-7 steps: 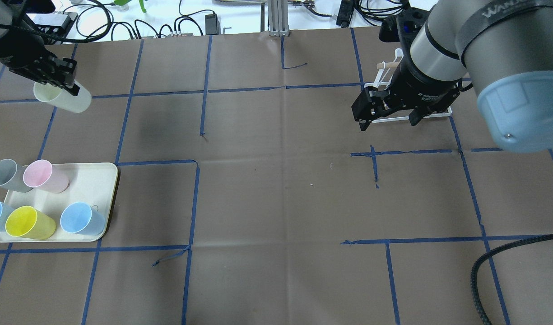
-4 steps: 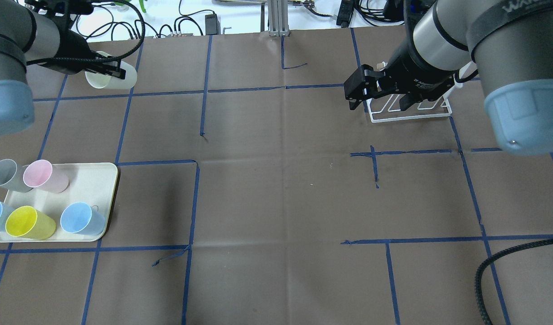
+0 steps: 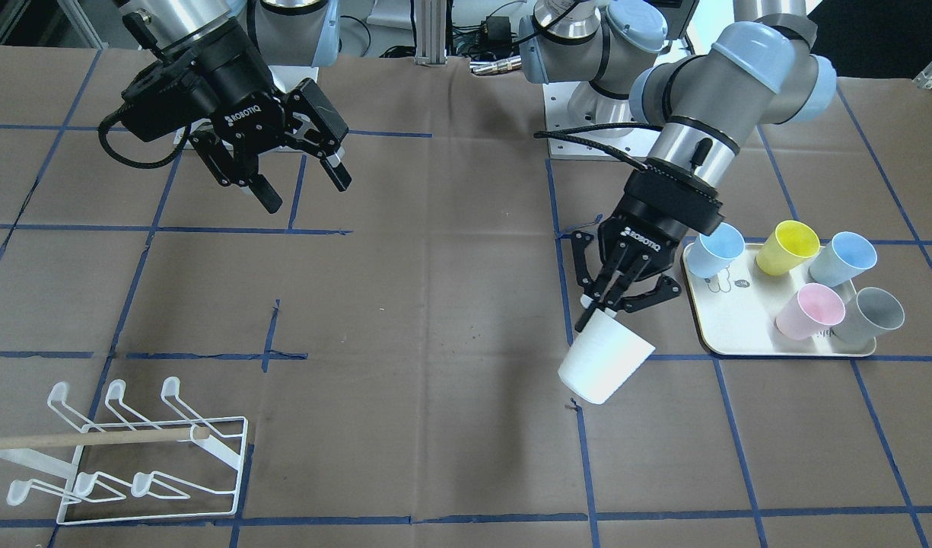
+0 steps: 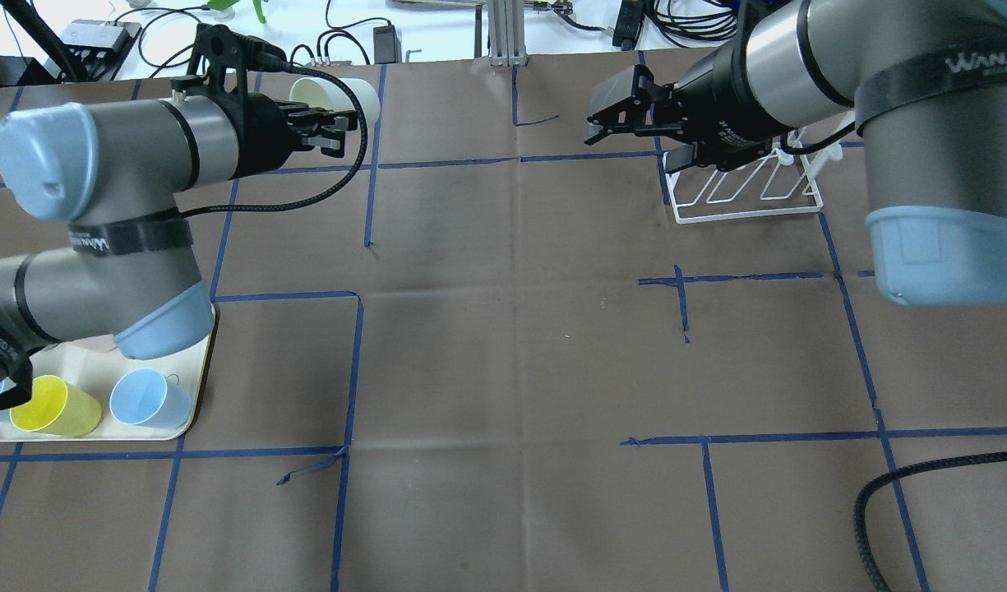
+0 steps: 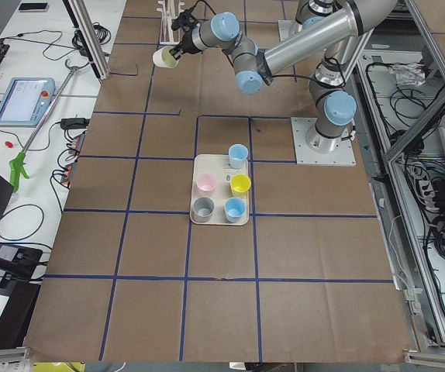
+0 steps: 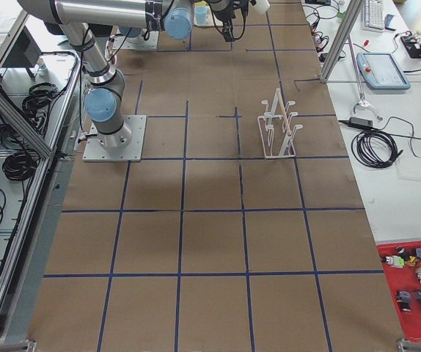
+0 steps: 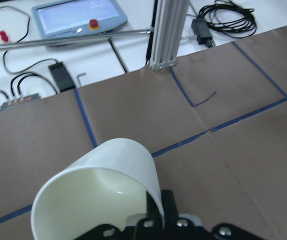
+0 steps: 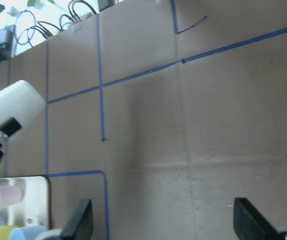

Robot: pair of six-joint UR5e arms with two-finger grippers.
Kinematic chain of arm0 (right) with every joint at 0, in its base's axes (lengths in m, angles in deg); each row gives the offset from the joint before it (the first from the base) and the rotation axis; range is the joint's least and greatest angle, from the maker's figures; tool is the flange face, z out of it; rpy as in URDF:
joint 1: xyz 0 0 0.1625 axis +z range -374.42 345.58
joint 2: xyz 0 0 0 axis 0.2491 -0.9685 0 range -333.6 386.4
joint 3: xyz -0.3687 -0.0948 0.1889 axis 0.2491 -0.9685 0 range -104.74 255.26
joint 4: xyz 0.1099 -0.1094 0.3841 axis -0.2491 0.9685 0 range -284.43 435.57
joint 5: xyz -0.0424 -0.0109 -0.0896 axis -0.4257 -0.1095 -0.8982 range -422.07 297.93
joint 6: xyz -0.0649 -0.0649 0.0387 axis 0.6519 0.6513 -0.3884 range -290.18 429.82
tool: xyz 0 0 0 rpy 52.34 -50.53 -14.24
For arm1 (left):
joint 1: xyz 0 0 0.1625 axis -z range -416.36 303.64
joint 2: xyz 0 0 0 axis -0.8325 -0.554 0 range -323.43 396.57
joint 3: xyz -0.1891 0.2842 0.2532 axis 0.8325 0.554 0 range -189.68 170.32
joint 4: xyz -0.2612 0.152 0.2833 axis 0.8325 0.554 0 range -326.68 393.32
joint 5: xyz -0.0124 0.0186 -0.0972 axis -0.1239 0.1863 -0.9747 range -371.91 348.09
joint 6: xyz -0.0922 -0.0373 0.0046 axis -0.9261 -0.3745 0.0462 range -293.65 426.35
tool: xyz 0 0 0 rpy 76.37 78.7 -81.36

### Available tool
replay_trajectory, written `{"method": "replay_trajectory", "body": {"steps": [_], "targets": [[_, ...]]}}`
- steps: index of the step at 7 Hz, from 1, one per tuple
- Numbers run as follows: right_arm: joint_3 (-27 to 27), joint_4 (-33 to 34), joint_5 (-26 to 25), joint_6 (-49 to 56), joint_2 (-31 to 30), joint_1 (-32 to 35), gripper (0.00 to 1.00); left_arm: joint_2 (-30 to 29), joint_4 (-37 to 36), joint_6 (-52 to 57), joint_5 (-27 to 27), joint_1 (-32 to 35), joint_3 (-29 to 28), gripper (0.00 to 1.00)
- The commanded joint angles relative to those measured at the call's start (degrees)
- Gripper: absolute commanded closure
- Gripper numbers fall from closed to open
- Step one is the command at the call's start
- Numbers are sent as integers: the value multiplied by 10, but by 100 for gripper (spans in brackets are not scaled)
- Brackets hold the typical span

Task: Transfer IKEA cup to right arm and place on rack

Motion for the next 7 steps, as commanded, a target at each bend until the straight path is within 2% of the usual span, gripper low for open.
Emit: {"method": "replay_trajectory", "body": {"steps": [1,2,3,4,7], "targets": [[70,148,123,-70,5,-25,1,-15,-110,-56,-22,60,42,100],[125,239,187,-90,6,-45,1,-29,-145,-52,-23,81,57,100],[161,280,246,-131,0,-68,1,-58,-222,-95,-25,88,66,100],[188,344,280,-167,2,-85,1,-73,-274,-179,-25,90,65,100],[261,498,270,-365,7,-104,4,-75,-281,-226,-21,123,67,100]]}}
